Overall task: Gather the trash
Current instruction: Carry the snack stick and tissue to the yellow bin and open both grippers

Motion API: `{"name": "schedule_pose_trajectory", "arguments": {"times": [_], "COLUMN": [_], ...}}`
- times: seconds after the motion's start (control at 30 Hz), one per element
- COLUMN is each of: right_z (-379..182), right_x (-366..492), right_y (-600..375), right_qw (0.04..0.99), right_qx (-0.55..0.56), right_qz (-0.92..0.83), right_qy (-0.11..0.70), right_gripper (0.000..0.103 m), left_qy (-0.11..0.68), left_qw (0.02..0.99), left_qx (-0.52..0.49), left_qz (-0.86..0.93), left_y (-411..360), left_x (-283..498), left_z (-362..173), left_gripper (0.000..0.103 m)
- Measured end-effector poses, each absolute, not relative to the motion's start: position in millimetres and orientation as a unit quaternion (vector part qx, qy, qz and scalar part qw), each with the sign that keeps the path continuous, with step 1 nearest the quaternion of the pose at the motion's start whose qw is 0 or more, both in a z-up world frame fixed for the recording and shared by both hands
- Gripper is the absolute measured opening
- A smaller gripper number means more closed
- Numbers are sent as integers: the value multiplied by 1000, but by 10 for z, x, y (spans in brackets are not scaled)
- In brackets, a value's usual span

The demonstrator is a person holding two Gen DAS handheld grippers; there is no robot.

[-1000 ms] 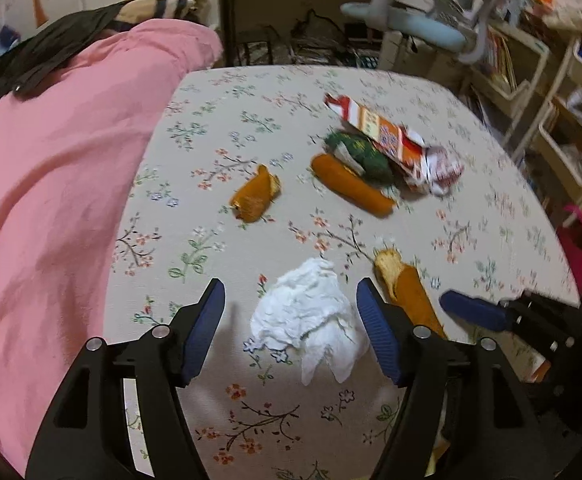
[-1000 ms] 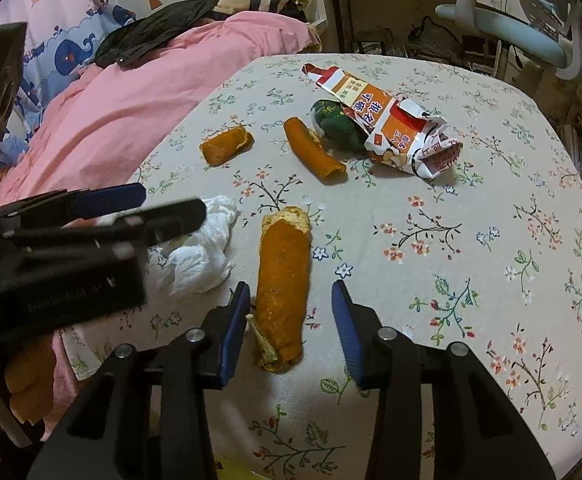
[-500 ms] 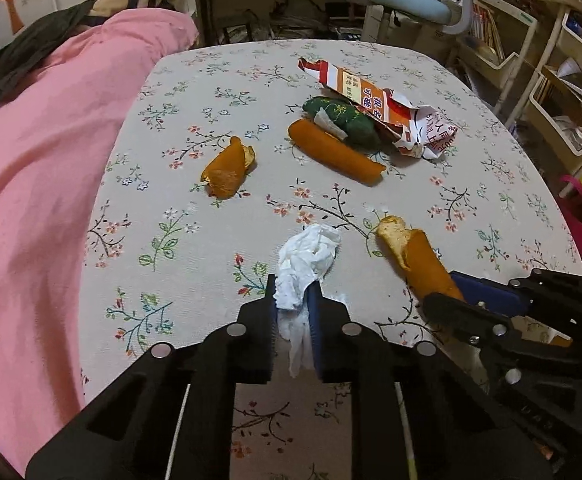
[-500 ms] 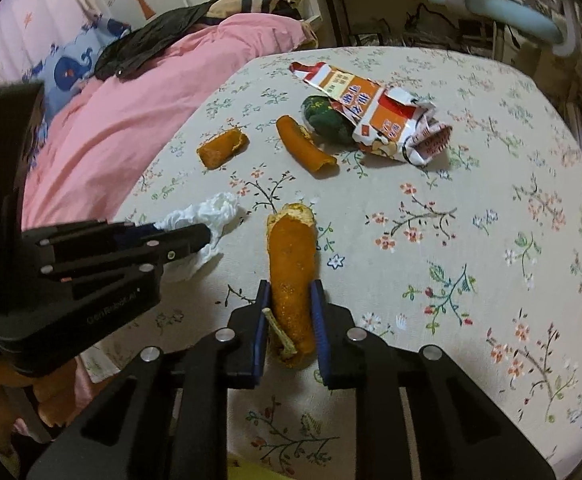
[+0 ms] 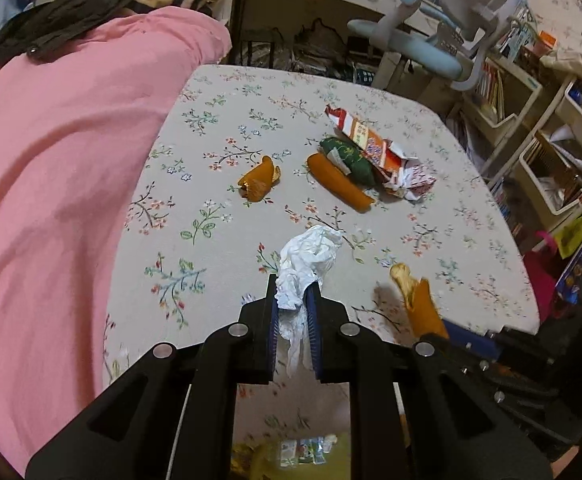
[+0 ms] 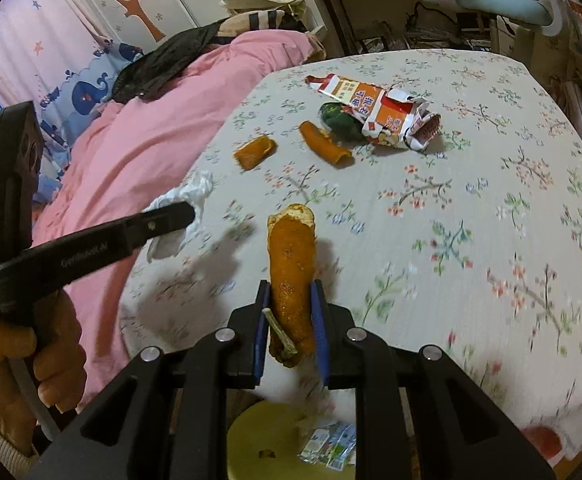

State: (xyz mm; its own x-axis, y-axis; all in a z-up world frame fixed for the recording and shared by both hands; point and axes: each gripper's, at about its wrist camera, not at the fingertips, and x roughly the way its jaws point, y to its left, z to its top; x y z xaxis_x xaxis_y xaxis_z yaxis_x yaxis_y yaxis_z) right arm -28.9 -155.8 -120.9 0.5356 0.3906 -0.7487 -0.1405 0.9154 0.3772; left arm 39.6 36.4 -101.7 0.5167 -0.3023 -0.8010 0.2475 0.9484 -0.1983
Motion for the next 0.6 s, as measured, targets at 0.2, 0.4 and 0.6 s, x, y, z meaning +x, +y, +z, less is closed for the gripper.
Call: {"name": "schedule_pose_trajectory", "arguments": {"times": [0.2,0.4,0.6], "right_z": [-1193,-1217,-1351], "right_x": [-612,-973,-1306], "right_y": [-1518,-1435,-1386], "right_qw": [867,867,857], "right_qx": [135,117,108], "right_qz": [162,169,170], "right_qy": [451,455,474], "right_gripper": [21,21,21], "left_qy": [454,449,449], "left_qw": [876,878,880], "left_qx": [-12,5,8], "left_qz": [-164,-164,-157], "left_y": [260,170,155], "left_x": [58,-343,-700], "left_z": [-926,-950,-1013], "left_gripper": [13,13,13]}}
